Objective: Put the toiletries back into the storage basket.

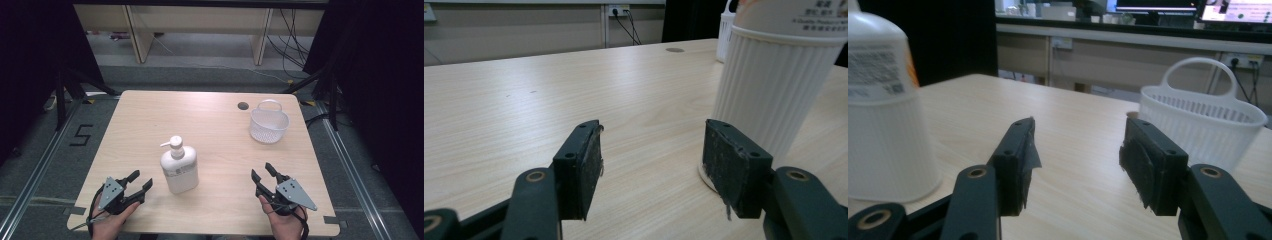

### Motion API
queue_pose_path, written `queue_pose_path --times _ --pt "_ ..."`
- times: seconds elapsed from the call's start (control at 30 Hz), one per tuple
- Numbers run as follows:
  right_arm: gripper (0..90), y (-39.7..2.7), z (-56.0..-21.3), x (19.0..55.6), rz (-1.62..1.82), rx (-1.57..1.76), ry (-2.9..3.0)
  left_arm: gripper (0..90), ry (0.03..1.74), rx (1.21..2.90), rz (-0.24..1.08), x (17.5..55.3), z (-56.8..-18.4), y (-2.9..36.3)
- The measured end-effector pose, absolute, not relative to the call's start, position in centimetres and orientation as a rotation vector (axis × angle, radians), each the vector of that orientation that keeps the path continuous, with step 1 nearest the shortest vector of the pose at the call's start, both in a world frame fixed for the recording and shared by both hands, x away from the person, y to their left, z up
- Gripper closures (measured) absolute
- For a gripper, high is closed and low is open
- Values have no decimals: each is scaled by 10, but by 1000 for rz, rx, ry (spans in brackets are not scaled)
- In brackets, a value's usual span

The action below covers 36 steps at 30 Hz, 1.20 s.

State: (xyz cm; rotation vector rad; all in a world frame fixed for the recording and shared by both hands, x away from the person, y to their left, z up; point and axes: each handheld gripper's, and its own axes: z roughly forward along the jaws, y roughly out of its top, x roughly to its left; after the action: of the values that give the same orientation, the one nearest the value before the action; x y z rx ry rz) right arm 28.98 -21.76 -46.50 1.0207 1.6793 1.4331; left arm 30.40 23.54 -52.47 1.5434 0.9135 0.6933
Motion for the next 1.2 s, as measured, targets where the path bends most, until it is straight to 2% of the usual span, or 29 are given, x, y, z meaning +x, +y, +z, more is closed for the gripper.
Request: queue_pose_path --times 0.7,1.2 --pt "495 -126 -431 291 1553 896 1754 385 969 1545 744 300 -524 238" --pt "502 -86 -414 299 1591 848 1770 382 956 1567 758 301 -524 236"
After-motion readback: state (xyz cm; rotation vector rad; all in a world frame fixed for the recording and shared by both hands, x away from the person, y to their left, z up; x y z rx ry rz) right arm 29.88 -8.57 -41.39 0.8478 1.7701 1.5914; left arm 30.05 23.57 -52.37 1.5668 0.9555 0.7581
